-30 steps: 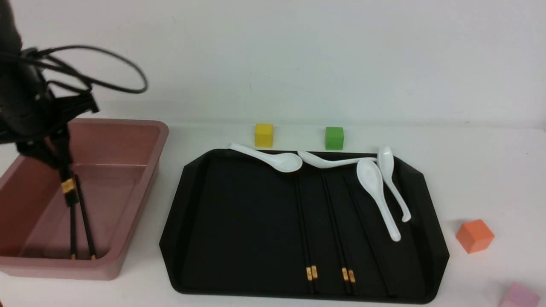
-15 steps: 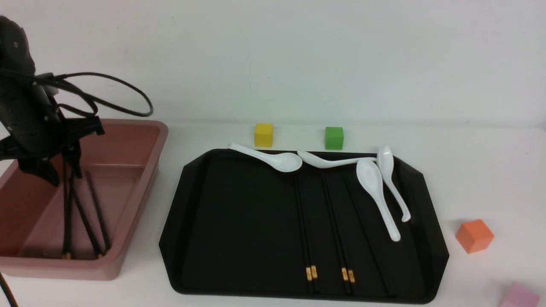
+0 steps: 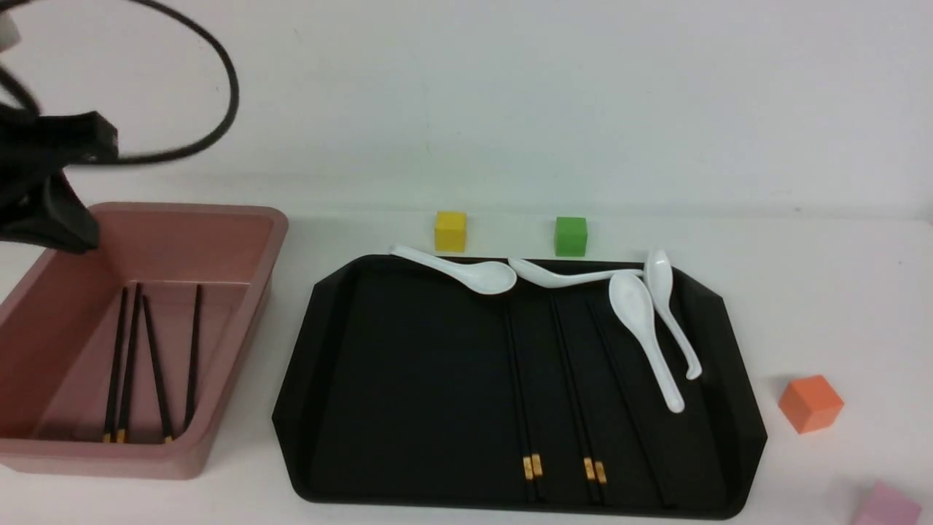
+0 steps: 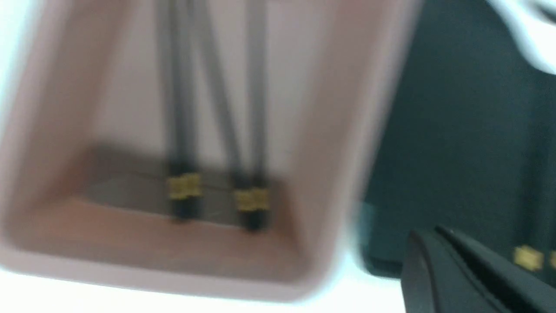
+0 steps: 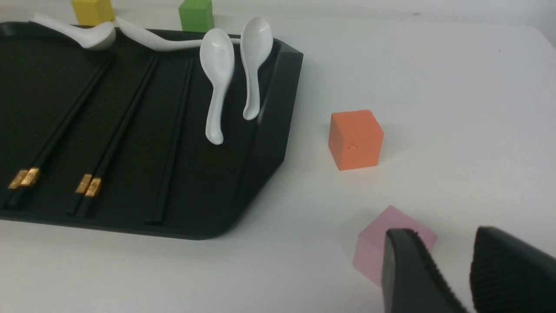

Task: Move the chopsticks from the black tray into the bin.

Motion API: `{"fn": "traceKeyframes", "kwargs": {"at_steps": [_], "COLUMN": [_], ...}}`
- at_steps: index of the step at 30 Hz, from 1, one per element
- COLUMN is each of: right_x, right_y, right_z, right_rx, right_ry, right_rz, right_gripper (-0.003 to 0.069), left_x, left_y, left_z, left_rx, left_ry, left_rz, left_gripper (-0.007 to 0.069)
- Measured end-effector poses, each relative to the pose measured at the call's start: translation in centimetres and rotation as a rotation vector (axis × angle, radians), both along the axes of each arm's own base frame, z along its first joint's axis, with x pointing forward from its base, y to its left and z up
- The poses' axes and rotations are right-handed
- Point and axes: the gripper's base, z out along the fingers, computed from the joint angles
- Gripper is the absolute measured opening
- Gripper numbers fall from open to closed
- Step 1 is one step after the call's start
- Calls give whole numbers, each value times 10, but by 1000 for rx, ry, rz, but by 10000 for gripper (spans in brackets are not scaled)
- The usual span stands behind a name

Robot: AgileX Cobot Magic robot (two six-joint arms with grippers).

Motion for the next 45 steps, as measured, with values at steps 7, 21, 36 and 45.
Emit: {"fn": "traceKeyframes", "kwargs": {"at_steps": [7,21,36,45], "right_x": [0,0,0,0], "right_y": [0,0,0,0], "right_z": [0,0,0,0], "right_rx": [0,0,0,0], "right_ry": [0,0,1,1], "right_rz": [0,0,0,0], "right_gripper": [240,240,240,240], "left_x": [-106,-235,-204,-200], "left_y": [-24,-22,-12,-1], "left_z": [-18,-77,-124,-172], "left_rx": [-131,-133,-36,80], "left_ry": [-299,-1041,-875,-746], "left_rz": [-129,26,88,110], "left_gripper": [-13,-13,-13,-13]}}
